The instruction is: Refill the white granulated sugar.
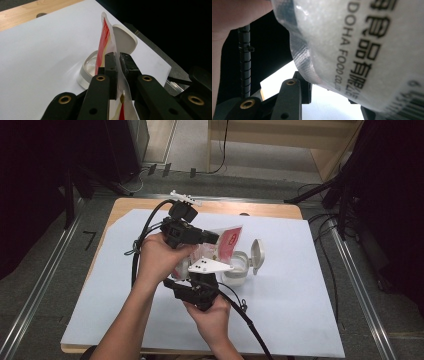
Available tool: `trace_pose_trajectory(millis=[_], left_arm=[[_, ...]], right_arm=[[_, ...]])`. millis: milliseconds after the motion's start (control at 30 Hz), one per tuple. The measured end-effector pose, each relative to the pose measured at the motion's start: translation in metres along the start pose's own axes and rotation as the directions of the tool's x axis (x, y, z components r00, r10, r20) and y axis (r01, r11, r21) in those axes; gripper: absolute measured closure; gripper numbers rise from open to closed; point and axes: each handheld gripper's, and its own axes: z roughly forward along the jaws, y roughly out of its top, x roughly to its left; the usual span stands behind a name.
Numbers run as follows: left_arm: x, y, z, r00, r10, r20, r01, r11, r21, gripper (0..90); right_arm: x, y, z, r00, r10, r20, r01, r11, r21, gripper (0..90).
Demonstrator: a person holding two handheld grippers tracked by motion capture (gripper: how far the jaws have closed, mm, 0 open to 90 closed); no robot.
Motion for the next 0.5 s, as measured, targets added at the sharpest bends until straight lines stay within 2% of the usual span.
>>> trace_pose_trajectory(millis=[500], left_arm=[[0.0002,-0.0007,-0.0010,1.0000,-0.005,0.006,0.005,1.0000,-0.004,85.6]], right_arm=[[0.0016,0.0001,0.0005,1.0000,-0.002,0.000,0.002,1.000,0.002,63.9]])
